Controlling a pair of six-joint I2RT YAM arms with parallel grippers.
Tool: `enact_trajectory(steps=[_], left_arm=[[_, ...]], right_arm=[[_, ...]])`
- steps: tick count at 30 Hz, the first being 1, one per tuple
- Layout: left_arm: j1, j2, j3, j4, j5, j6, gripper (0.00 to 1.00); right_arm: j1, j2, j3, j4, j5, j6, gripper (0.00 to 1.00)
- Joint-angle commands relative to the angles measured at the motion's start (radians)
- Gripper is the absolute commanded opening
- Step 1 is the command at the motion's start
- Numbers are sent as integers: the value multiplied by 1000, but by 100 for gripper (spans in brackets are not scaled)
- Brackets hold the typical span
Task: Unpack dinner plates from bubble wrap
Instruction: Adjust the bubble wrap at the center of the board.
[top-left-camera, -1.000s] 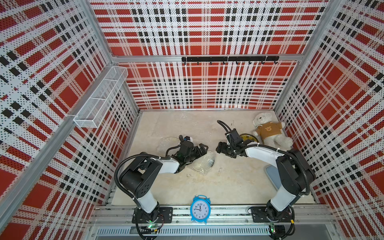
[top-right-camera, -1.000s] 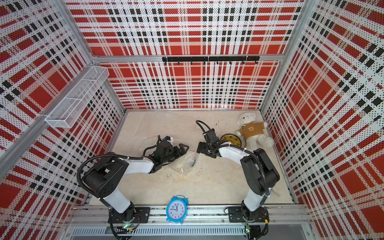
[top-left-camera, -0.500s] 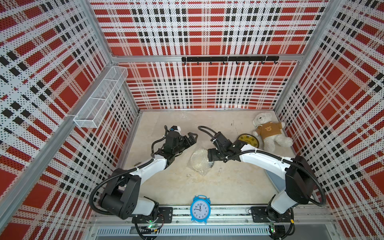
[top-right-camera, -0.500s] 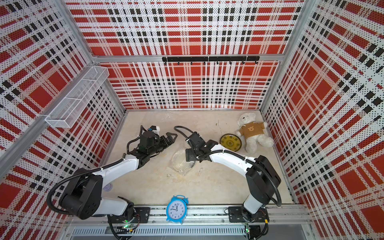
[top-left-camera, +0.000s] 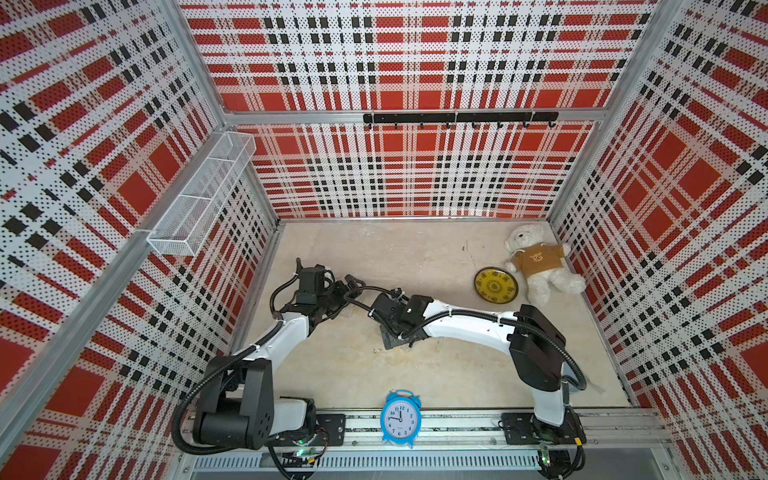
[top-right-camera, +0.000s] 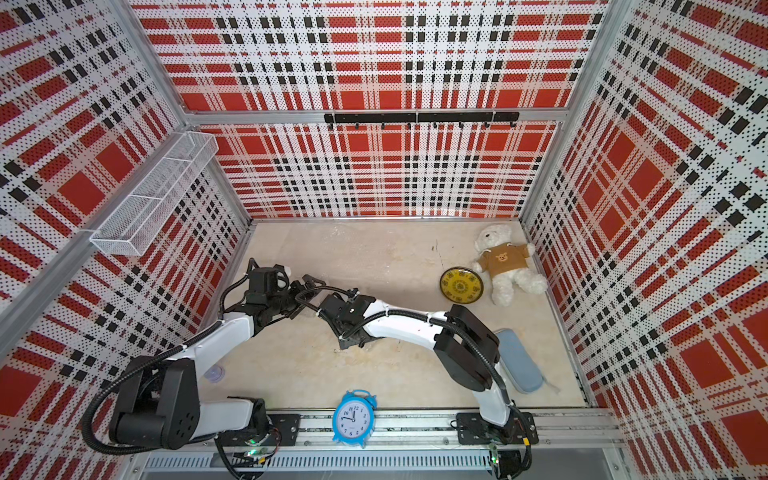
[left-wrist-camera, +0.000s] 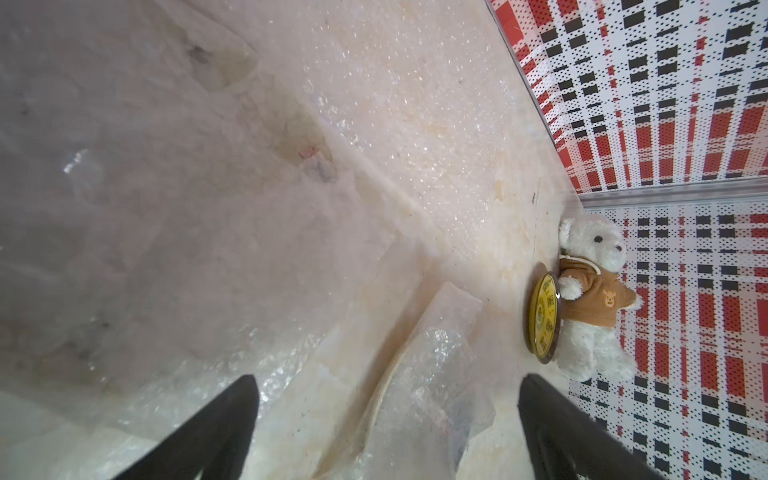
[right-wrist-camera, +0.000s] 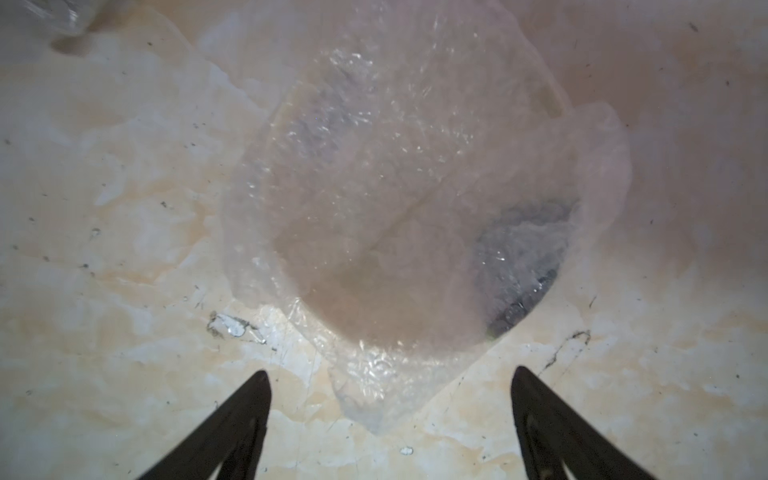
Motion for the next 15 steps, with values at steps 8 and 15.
enact_trajectory(steps=[8,15], left_arm=[[11,-25,-27,11,64,0,99],[-39,-23,-34,19,46,-10,100]], right_arm=[[-33,74,-17,-48,24,54,86],[-101,18,-70,-17,47,-21,78]])
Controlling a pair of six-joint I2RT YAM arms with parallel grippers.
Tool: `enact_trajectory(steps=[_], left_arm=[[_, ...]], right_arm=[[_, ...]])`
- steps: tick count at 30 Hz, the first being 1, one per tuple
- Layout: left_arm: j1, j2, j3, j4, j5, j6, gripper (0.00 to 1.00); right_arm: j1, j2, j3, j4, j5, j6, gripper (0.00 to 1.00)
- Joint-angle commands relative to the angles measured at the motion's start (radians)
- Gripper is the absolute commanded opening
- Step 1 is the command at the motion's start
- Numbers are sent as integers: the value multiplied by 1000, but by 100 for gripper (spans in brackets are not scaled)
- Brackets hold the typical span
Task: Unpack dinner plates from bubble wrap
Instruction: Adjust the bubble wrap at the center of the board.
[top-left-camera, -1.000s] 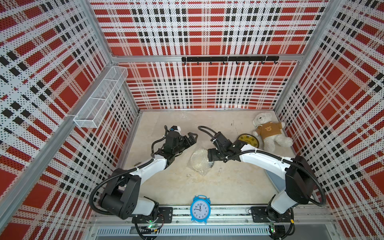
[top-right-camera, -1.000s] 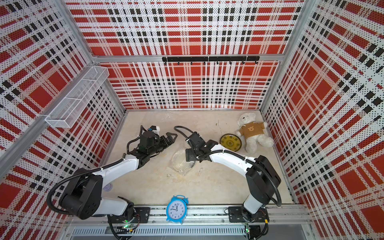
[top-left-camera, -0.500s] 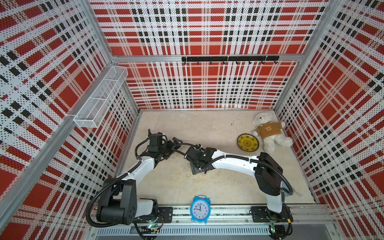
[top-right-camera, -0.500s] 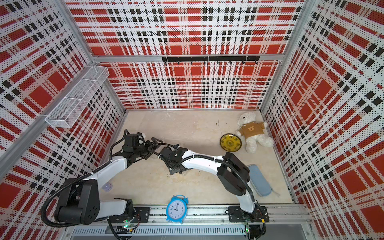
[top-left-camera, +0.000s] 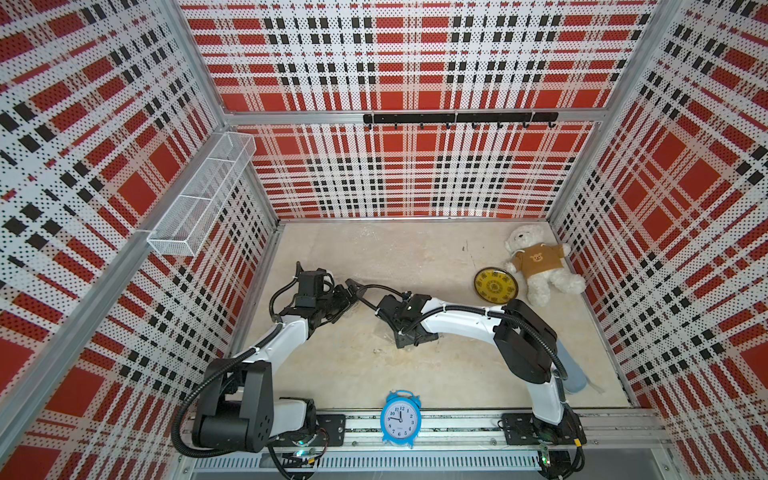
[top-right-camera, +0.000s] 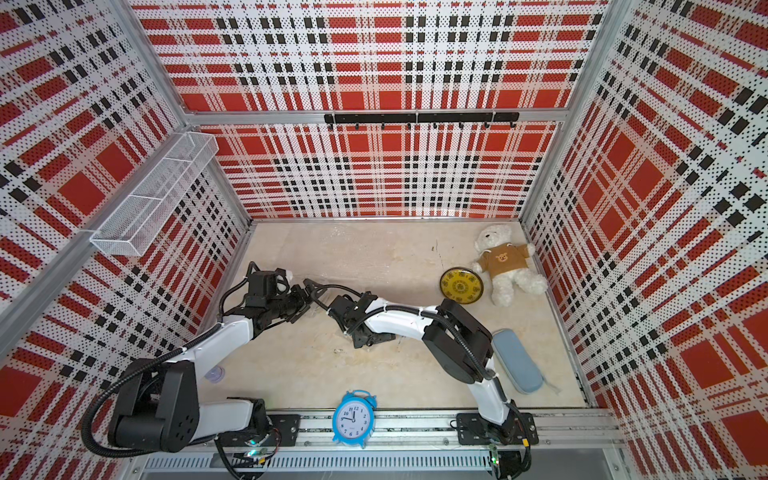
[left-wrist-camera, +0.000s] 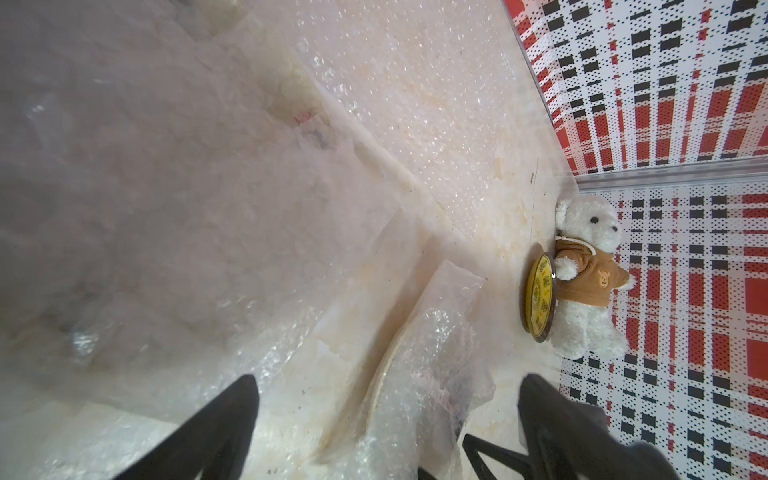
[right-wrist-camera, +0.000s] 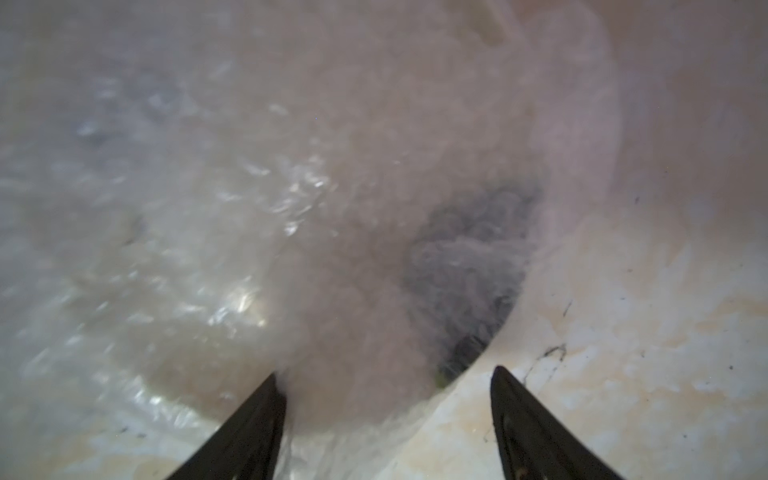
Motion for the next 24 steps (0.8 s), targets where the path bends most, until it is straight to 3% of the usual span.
enact_trajectory(steps=[1,17,24], left_arm=[[-36,-15,-8,22,-1,-9,99],[-263,72,26,51,-98,-19,99],[-276,162,44,45,-112,27,99]], right_arm=[[-31,-45,-13,-5,44,-42,77],[-96,-109,-73,128,77,-252,73],[-95,-135,-160,274,50,-351,61]])
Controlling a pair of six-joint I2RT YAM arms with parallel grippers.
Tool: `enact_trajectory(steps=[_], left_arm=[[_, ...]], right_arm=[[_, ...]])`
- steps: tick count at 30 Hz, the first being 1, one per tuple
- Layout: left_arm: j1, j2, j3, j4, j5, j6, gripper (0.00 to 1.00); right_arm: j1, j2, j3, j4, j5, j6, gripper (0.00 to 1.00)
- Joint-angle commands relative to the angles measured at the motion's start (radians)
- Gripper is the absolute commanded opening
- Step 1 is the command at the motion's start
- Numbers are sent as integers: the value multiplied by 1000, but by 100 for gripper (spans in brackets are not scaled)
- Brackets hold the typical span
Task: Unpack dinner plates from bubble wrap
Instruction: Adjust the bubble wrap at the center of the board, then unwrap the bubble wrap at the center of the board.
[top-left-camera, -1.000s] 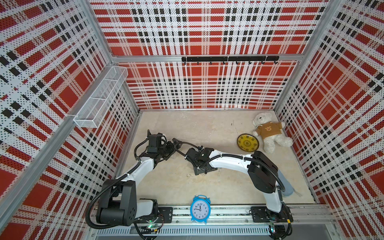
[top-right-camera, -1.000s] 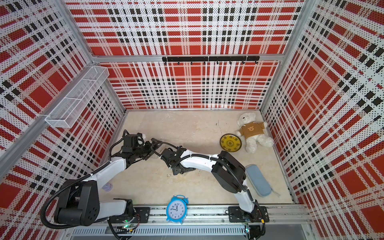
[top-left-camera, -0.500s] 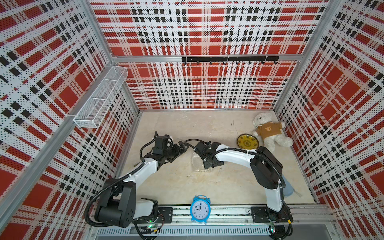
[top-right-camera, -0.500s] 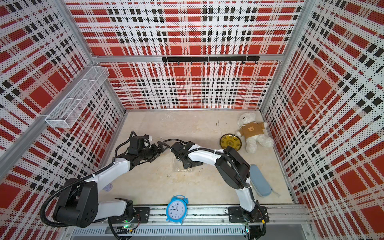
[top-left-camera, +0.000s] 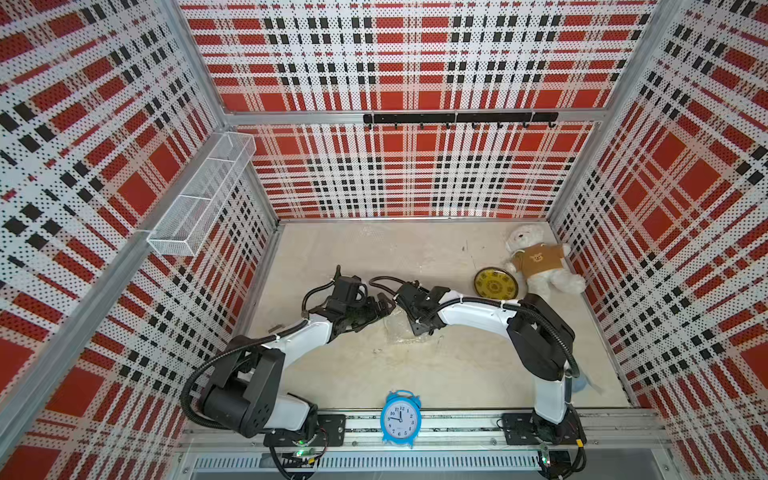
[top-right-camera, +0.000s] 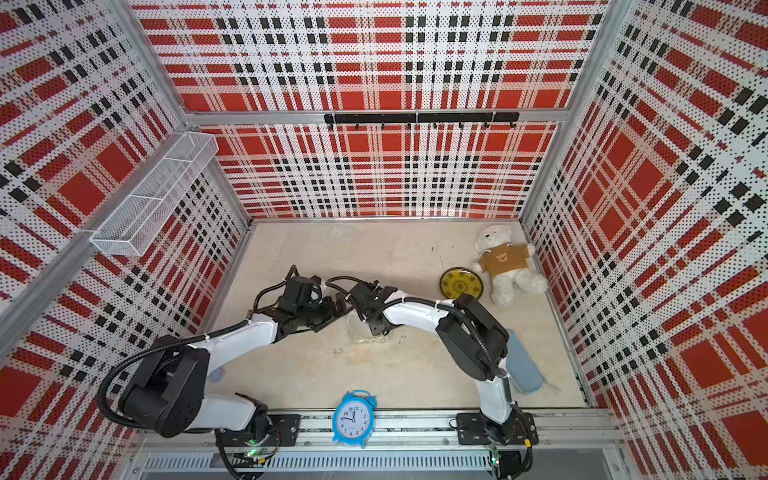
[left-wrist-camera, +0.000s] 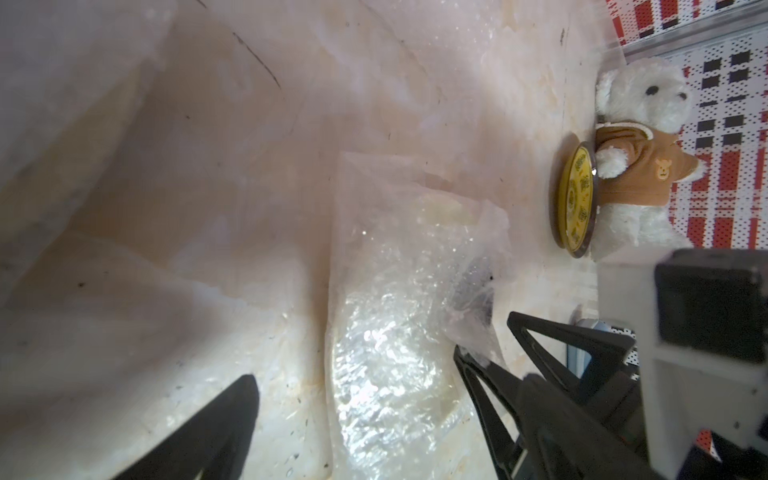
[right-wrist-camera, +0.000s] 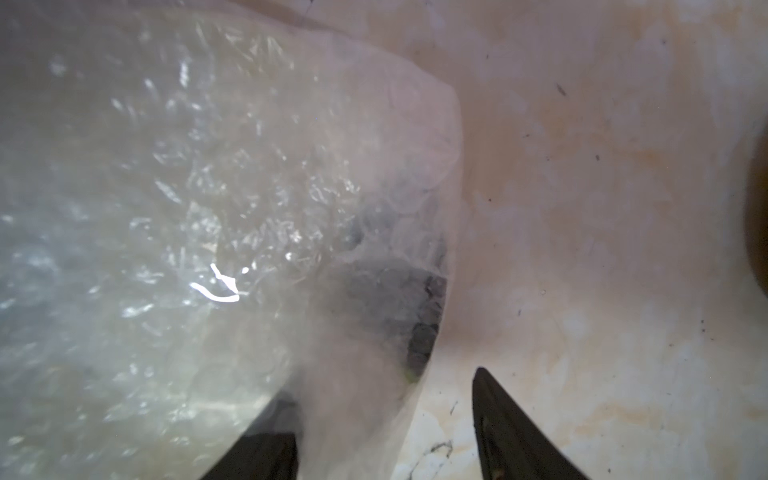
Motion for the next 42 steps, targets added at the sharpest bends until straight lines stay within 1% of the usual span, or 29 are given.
enact_trajectory(steps=[1,3,7,8,10,12,14,19,22,23,27,31,33,42], left_arm=[[-3,47,39,13,-26,35,99],[0,75,51,14,-22,39,99],[2,119,77,16,-20,52,99],[2,130,83,16,-20,56,99],[3,144,96,-2,-25,66,100],[3,151,107,-19,-34,77,100],[5,159,122,-46,-48,93,100],[6,182,152,-88,-58,120,100],[5,193,157,-94,-57,126,100],[2,197,157,-94,-56,126,100],[-15,222,161,-100,-65,140,100],[-29,251,174,-115,-94,158,100],[-39,271,186,-128,-104,169,100],[-53,337,209,-144,-127,186,100]], right_arm=[[1,-58,-30,109,-10,-85,59],[1,-69,-49,141,-23,-90,56],[6,-72,-69,187,-42,-96,56],[6,-68,-68,190,-43,-96,54],[5,-66,-69,195,-33,-94,47],[5,-72,-72,200,-33,-91,36],[4,-73,-78,211,-38,-90,30],[-3,-71,-85,220,-44,-85,28],[-6,-60,-82,225,-54,-87,31],[-8,-55,-81,228,-60,-87,30],[-10,-60,-94,259,-85,-85,20],[-14,-95,-136,319,-131,-87,6],[-19,-106,-153,338,-145,-80,1],[-74,-234,-283,489,-262,-19,0]])
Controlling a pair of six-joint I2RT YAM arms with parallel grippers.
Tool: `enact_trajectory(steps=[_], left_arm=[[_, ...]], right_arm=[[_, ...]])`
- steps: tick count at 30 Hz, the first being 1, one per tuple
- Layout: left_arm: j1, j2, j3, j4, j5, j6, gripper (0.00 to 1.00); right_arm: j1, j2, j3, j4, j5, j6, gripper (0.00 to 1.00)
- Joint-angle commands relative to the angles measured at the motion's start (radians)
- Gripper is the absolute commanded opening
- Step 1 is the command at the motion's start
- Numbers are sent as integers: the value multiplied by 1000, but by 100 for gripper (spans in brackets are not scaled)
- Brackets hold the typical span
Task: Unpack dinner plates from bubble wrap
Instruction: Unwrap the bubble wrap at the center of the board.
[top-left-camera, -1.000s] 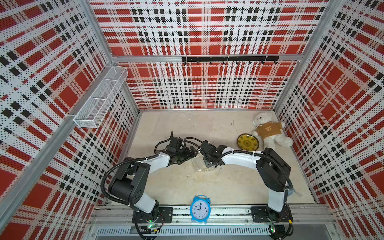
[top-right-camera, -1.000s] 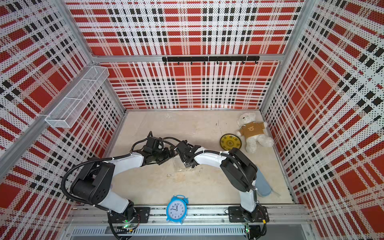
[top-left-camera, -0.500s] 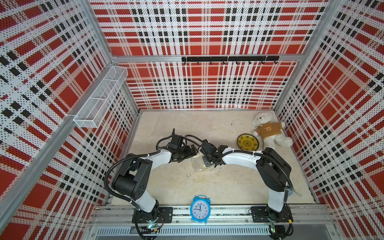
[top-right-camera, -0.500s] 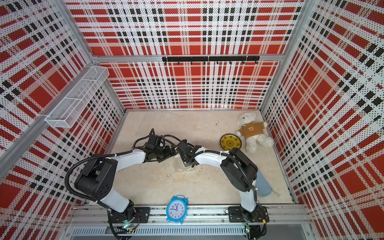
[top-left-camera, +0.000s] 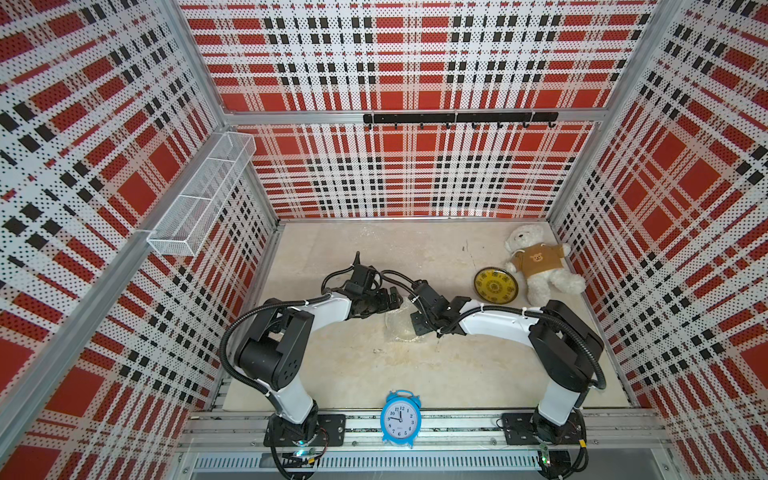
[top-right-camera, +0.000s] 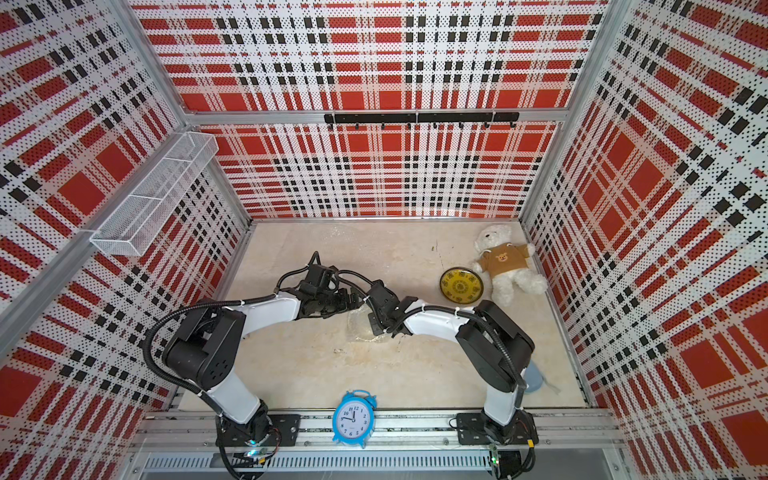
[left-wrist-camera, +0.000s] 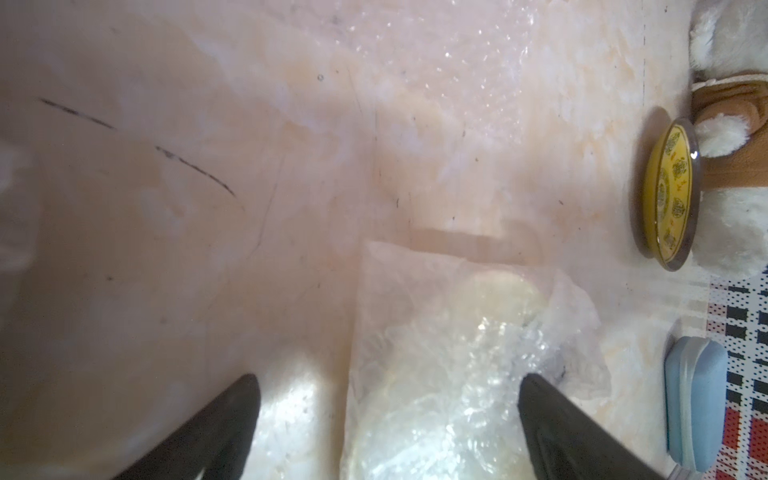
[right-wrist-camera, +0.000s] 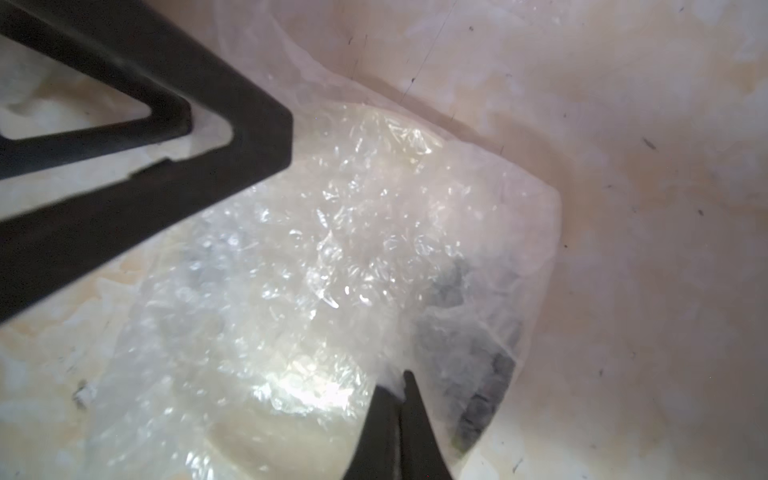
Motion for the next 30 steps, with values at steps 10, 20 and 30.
enact_trajectory(steps=[10,20,30], left_arm=[[-24,97,1,-134,-49,23,99],[-13,-150,-39,-250,-88,24,99],[-63,-254,-135,-312,-96,18,90]], right_arm=[[-57,-72,-82,172,-129,55,0],[-63,-19,-75,174,-118,50,0],[-65,-3,-82,194,-129,57,0]])
